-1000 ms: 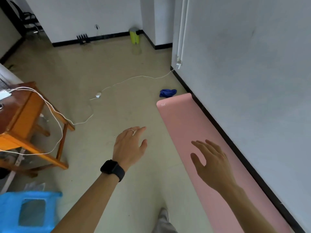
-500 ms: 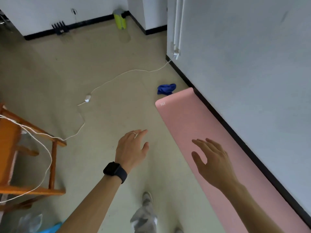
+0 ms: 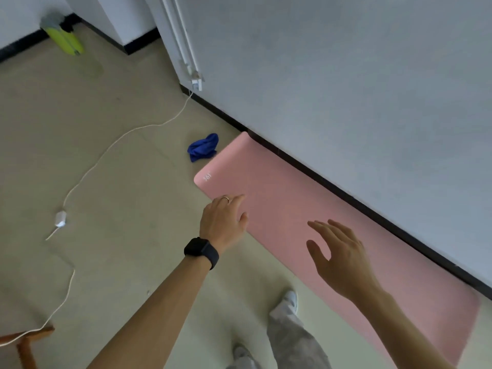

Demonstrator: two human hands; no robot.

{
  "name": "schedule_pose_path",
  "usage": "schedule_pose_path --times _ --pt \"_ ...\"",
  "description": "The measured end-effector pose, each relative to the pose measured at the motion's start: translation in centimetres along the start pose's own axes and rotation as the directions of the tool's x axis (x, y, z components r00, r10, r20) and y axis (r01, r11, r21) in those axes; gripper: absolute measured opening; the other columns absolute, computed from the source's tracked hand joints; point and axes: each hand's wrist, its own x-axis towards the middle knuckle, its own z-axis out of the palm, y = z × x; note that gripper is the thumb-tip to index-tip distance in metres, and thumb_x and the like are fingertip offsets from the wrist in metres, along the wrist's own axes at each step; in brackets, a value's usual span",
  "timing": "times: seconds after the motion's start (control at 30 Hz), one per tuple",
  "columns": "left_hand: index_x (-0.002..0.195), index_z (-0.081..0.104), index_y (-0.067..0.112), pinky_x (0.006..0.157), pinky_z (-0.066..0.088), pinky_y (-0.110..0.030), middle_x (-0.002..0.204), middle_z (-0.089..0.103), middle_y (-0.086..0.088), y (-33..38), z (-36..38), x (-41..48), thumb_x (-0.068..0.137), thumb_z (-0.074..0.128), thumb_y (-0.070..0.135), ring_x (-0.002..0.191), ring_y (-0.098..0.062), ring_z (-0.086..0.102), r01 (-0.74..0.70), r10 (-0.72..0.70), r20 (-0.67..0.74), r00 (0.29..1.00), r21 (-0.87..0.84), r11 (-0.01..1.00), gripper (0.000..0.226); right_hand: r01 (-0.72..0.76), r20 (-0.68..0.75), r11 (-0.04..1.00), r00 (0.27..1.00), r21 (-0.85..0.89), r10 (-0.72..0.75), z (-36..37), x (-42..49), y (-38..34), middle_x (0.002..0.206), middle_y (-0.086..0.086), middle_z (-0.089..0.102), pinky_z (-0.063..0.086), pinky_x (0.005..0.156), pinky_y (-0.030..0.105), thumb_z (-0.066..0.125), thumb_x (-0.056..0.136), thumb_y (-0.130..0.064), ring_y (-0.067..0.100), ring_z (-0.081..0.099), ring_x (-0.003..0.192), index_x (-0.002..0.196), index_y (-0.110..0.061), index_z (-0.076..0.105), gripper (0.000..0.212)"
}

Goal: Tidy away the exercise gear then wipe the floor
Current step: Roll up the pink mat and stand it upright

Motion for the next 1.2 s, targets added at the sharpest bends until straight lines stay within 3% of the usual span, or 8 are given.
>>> schedule_pose_path --times 0.23,0.47,0.7,0.97,1.2 --pt "0.143 0.048 0.025 0.1 0.044 -0.039 0.135 0.059 -0.001 -1.8 2.3 11.7 0.095 0.053 0.036 0.124 -0.024 0.052 0.023 -0.024 0.059 0.998 0.017 1.0 0.049 -0.013 0.063 1.0 0.998 0.013 0.012 3.4 12.1 1.1 0.136 -0.008 0.061 0.043 0.106 0.047 0.051 0.097 -0.043 0.023 0.046 0.136 0.137 -0.028 0.057 0.043" --pt "0.14 0.051 0.024 0.1 0.044 -0.038 0.134 0.06 -0.001 -9.9 6.7 23.9 0.094 0.055 0.034 0.124 -0.024 0.053 0.021 -0.024 0.072 0.997 0.042 0.999 0.047 0.02 0.151 1.0 0.988 -0.02 -0.017 12.2 26.2 0.1 0.139 -0.009 0.058 0.04 0.108 0.045 0.039 0.097 -0.048 0.022 0.044 0.138 0.139 -0.029 0.054 0.049" --pt "0.138 0.052 0.025 0.101 0.045 -0.041 0.132 0.062 0.002 -25.2 19.8 41.7 0.092 0.054 0.036 0.125 -0.021 0.054 0.0 -0.008 0.124 0.992 0.067 0.998 0.048 -0.013 0.219 0.998 0.975 -0.064 0.026 31.3 43.9 0.6 0.142 -0.011 0.055 0.037 0.111 0.041 0.035 0.097 -0.051 0.019 0.041 0.14 0.142 -0.031 0.051 0.051" --pt "0.144 0.045 0.026 0.105 0.041 -0.04 0.144 0.051 -0.002 -43.3 39.5 57.1 0.094 0.05 0.039 0.13 -0.023 0.048 0.048 -0.079 0.181 0.98 0.17 0.984 0.052 0.018 0.342 0.995 0.94 -0.095 0.016 57.1 60.2 4.3 0.156 -0.013 0.037 0.025 0.119 0.036 0.034 0.102 -0.05 0.015 0.026 0.147 0.154 -0.033 0.03 0.054" --pt "0.141 0.041 0.021 0.092 0.049 -0.044 0.123 0.059 -0.01 -51.0 49.2 65.4 0.096 0.049 0.043 0.113 -0.028 0.056 0.206 -0.21 0.084 0.974 0.06 0.977 0.051 0.011 0.388 0.997 0.921 -0.077 0.02 71.6 69.7 7.2 0.159 -0.007 0.03 0.033 0.116 0.04 0.039 0.101 -0.045 0.019 0.028 0.144 0.157 -0.032 0.015 0.062"
